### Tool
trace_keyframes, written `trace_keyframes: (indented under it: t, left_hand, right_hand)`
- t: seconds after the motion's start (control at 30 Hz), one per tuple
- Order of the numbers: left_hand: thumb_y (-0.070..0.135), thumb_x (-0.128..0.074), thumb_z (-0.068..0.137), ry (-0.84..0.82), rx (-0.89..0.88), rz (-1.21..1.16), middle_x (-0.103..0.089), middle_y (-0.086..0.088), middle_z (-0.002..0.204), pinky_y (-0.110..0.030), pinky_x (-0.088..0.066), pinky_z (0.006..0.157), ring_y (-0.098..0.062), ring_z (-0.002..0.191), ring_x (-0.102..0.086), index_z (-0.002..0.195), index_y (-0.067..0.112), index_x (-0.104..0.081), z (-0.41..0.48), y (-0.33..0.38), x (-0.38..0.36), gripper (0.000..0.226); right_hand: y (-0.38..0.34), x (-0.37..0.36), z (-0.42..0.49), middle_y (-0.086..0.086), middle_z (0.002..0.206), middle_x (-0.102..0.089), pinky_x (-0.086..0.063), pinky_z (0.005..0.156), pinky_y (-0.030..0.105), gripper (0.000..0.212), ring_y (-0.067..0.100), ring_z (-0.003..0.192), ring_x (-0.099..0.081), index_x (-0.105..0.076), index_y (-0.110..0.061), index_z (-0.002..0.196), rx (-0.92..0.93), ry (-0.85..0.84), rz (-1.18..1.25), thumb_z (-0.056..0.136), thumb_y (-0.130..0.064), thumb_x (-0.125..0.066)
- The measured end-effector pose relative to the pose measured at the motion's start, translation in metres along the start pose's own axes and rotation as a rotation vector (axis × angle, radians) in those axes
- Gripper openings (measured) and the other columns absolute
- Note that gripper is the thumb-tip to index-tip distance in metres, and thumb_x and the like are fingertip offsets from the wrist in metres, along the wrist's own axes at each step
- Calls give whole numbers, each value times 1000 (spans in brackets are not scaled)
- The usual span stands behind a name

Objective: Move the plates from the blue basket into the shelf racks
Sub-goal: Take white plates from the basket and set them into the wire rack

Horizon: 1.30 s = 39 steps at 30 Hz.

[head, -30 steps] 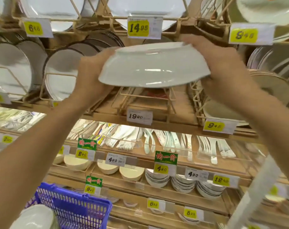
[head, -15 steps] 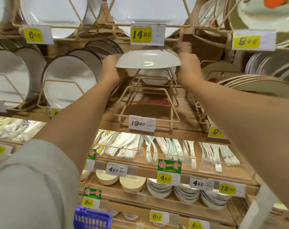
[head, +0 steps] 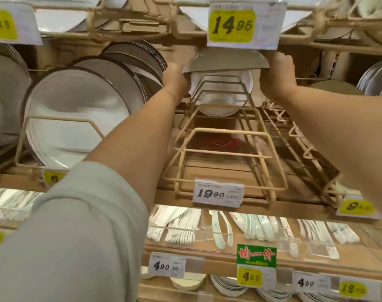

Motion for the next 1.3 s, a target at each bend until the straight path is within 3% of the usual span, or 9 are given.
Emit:
trace_keyframes:
  t: [0.1, 0.3, 0.47, 0.6, 0.7, 0.9, 1.1, 1.2, 1.3]
  left_hand:
    - [15, -48, 97, -5, 28, 50, -60, -18, 121, -46, -54, 91, -35, 108, -62, 123, 1, -53, 14, 0, -2, 30]
    - [8, -37, 96, 80, 93, 105, -61, -13, 116, -42, -55, 89, -30, 104, -63, 116, 5, -58, 33, -1, -4, 28]
    - [12, -46, 92, 58, 96, 108, -64, -13, 111, -44, -58, 83, -31, 97, -66, 114, 7, -60, 39, 0, -10, 26]
    - [16, -54, 94, 34, 62, 146, -66, -10, 105, -40, -58, 85, -25, 94, -67, 112, 8, -59, 41, 0, -14, 21]
    - [20, -55, 95, 34, 25, 206, -65, -9, 106, -39, -56, 89, -24, 97, -66, 113, 10, -57, 45, -1, -18, 21]
    - [22, -53, 97, 2, -42, 368, -62, -15, 118, -40, -53, 94, -29, 108, -62, 122, 5, -54, 47, -7, -29, 30]
    - [15, -44, 99, 3, 20, 503, -44, -23, 141, -42, -39, 107, -37, 130, -44, 148, -4, -14, 43, -14, -39, 61]
    - [12, -44, 98, -17, -16, 529, -54, -18, 127, -41, -46, 100, -32, 115, -55, 133, 2, -42, 43, -11, -40, 37]
    - [12, -45, 97, -35, -14, 514, -57, -14, 120, -39, -48, 98, -29, 110, -57, 122, 5, -50, 43, -11, -39, 27]
  right_hand:
    - [0, -9, 10, 15, 130, -60, -42, 93, 34, 37, 36, 118, -55, -59, -15, 128, 23, -18, 61, 95, -13, -42]
    - [-3, -26, 24, 13, 121, -65, -43, 90, 30, 29, 32, 112, -58, -66, -13, 118, -162, -53, 153, 96, -16, -46]
    - [1, -27, 41, 16, 123, -63, -47, 100, 37, 30, 32, 113, -59, -62, -6, 122, -311, -117, 173, 97, -14, -47]
    - [9, -29, 52, 10, 105, -60, -58, 75, 40, 29, 28, 89, -63, -60, -10, 121, -399, -220, 286, 94, -7, -51]
    - [14, -31, 58, 13, 110, -61, -59, 63, 37, 33, 27, 82, -64, -58, -9, 126, -459, -271, 340, 93, -12, -58]
    - [20, -43, 60, 20, 112, -64, -46, 30, 20, 42, 22, 63, -64, -52, -4, 126, -557, -284, 282, 92, -25, -64]
    - [24, -60, 54, 16, 118, -60, -55, 57, 29, 38, 26, 83, -66, -52, -6, 124, -573, -287, 229, 94, -28, -60]
    - [22, -64, 57, 15, 117, -60, -45, 43, 24, 37, 25, 83, -63, -50, -7, 128, -548, -276, 181, 97, -26, -55]
    - [21, -66, 62, 16, 119, -60, -48, 41, 27, 38, 27, 85, -63, -47, -5, 131, -544, -335, 110, 99, -24, -52]
Point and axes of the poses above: each hand's wrist, its own z-axis towards the middle knuckle, its own x-axis out of the back of the hand, y = z × x, the point moved 3 cm from there along z, towards the middle knuckle
